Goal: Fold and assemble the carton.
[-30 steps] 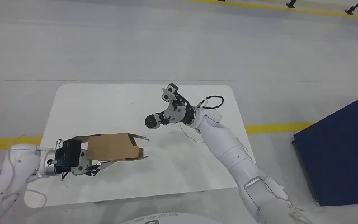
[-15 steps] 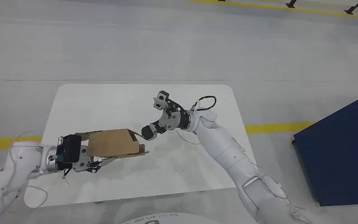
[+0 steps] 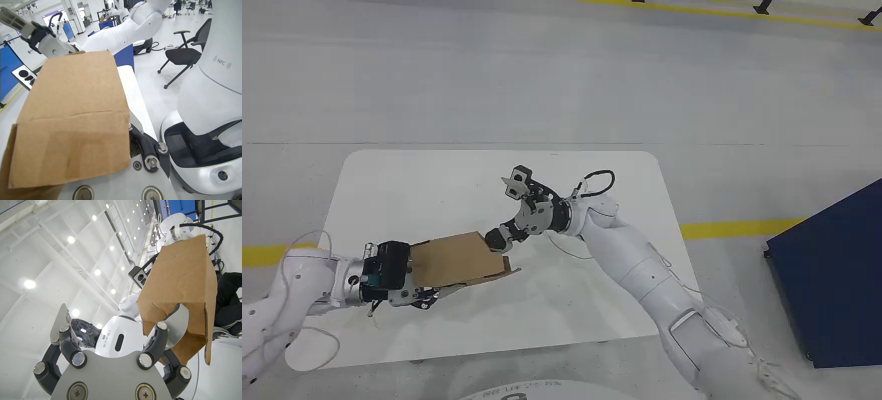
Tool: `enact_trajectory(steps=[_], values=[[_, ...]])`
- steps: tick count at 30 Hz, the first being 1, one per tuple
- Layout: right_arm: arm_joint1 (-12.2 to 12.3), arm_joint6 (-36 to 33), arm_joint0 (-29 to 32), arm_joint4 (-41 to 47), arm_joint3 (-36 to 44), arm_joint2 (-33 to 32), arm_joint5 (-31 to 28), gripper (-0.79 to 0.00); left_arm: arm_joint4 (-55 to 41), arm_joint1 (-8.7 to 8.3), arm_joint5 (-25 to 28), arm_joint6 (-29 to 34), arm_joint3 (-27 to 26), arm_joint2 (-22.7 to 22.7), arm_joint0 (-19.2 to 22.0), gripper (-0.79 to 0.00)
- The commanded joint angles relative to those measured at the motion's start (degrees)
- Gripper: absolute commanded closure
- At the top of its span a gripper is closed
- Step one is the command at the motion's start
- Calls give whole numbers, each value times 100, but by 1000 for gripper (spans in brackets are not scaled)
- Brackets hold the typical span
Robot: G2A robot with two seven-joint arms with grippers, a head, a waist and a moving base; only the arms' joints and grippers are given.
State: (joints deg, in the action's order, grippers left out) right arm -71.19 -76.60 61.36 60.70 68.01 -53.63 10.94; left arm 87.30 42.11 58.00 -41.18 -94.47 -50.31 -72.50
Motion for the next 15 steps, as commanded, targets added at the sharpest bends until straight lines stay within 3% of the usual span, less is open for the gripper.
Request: enact_trajectory(steps=[1, 6, 15], values=[[-19, 1, -23, -26, -24, 46, -6, -785, -15, 9, 0, 13, 12, 52, 41, 0], [-49, -126, -53, 6, -71, 79, -39, -785, -44, 19, 0, 16, 60, 123, 118, 0], [21, -1010, 80, 450, -35, -251, 182, -785, -104, -22, -1, -43, 204, -11, 117, 0]])
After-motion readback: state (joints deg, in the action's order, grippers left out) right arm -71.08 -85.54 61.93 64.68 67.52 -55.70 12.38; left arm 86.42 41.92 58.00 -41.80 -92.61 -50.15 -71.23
